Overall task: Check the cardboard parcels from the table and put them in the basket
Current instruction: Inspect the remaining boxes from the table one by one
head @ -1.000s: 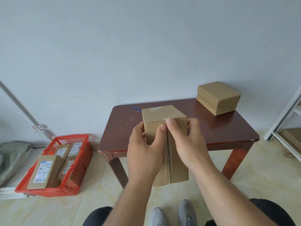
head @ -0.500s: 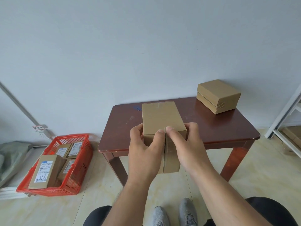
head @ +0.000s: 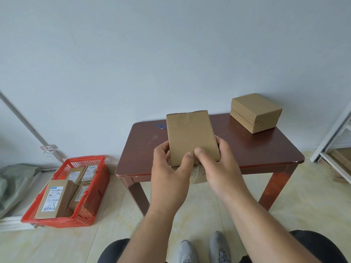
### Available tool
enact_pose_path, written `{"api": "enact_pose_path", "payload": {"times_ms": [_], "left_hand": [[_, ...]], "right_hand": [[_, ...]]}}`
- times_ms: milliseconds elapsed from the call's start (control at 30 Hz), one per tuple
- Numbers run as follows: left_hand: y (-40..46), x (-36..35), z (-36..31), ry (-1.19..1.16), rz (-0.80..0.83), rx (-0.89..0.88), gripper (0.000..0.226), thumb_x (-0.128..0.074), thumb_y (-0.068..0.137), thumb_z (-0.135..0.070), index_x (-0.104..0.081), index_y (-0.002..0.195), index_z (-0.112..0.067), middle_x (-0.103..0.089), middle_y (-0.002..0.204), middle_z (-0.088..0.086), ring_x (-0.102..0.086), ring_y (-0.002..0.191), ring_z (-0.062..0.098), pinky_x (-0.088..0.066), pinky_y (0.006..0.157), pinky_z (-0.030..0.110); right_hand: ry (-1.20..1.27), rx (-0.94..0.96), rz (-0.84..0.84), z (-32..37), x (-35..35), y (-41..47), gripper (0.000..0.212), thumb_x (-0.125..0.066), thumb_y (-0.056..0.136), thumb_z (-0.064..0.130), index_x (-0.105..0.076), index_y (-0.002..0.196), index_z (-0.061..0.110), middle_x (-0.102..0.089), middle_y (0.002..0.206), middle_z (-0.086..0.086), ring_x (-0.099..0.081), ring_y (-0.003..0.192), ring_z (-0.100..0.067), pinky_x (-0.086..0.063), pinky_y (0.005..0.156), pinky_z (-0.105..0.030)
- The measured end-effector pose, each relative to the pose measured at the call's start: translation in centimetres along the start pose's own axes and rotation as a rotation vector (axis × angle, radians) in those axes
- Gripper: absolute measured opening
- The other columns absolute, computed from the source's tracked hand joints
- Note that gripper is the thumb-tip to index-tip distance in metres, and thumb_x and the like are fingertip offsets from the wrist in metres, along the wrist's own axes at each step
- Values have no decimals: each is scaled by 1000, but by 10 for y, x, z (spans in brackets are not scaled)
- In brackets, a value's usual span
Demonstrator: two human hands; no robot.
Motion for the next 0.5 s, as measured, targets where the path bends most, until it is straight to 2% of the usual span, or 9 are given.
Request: {"api": "enact_pose_path", "payload": {"times_ms": [67, 200, 300, 400, 500], "left_hand": [[0, 1, 1, -15, -9, 7, 38, -76, 95, -23, -55, 127, -27, -74, 104, -25, -70, 99, -9, -53, 72, 9], [6, 4, 0, -39, -80, 12, 37, -78, 94, -31, -57, 124, -27, -73, 112, -15, -71, 98, -5, -55, 71, 12], [8, 5, 0, -17, -86, -16, 39, -78, 93, -33, -57, 125, -27, -73, 112, -15, -71, 97, -5, -54, 71, 11], [4, 3, 4, -3, -70, -27, 42, -81, 91, -33, -56, 124, -31, -71, 116, -17, -69, 105, -5, -56, 76, 13], [2, 1, 8, 9, -72, -29, 43, -83, 89, -34, -55, 122, -36, -68, 123, -17, -67, 113, -2, -57, 80, 16]], "right_hand": [[-9, 3, -5, -1, 0, -1, 36, -71, 97, 27, -58, 127, 40, -75, 101, 25, -72, 90, 6, -54, 68, -13], [-56, 19, 19, -4, -1, -5, 42, -74, 94, 25, -55, 129, 40, -74, 109, 18, -71, 92, 4, -53, 71, -14], [-29, 8, 10, -6, -2, -6, 40, -75, 93, 22, -56, 125, 38, -73, 111, 16, -71, 94, 3, -53, 76, -19], [-36, 21, -56, -6, -1, -1, 30, -77, 93, 28, -57, 114, 36, -73, 107, 13, -70, 90, 5, -52, 76, -22], [-57, 33, -88, -5, 1, 3, 30, -79, 91, 34, -57, 112, 35, -72, 106, 14, -69, 87, 5, -53, 75, -24]]}}
Point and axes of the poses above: each hand's wrist, its own y-axis towards the middle knuckle, its own x-axis out of the back of the hand, z = x × y, the point moved 1 cm from there along y, towards the middle knuckle
